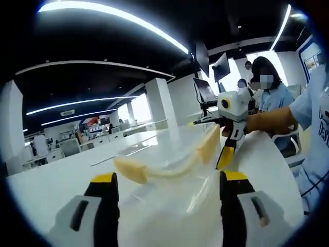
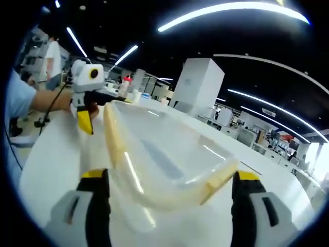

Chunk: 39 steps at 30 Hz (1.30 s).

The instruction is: Snap each plastic latch of the storage box into its locked position after aligning the lid with the box until every specified latch is closed and the lid sits flush.

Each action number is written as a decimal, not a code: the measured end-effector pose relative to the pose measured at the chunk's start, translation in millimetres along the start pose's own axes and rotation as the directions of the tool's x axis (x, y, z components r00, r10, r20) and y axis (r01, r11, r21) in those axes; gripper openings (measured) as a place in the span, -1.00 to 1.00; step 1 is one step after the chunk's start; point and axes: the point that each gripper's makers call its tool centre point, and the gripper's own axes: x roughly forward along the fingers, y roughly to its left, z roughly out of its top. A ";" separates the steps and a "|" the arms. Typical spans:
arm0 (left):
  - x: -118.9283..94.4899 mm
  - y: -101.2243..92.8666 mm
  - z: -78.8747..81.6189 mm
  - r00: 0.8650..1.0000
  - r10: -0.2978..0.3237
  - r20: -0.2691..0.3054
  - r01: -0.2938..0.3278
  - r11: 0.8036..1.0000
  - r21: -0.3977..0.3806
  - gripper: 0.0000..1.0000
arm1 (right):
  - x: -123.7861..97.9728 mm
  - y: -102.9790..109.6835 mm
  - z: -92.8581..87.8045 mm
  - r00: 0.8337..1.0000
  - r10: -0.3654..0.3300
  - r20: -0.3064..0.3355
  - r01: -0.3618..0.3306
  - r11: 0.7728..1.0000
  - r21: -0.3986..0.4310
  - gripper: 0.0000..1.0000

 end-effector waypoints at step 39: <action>7.1 -17.4 1.2 0.997 -0.059 0.041 0.060 0.998 -0.005 0.91 | -15.3 -0.3 37.5 0.782 0.460 -0.421 -0.522 0.852 -0.039 1.00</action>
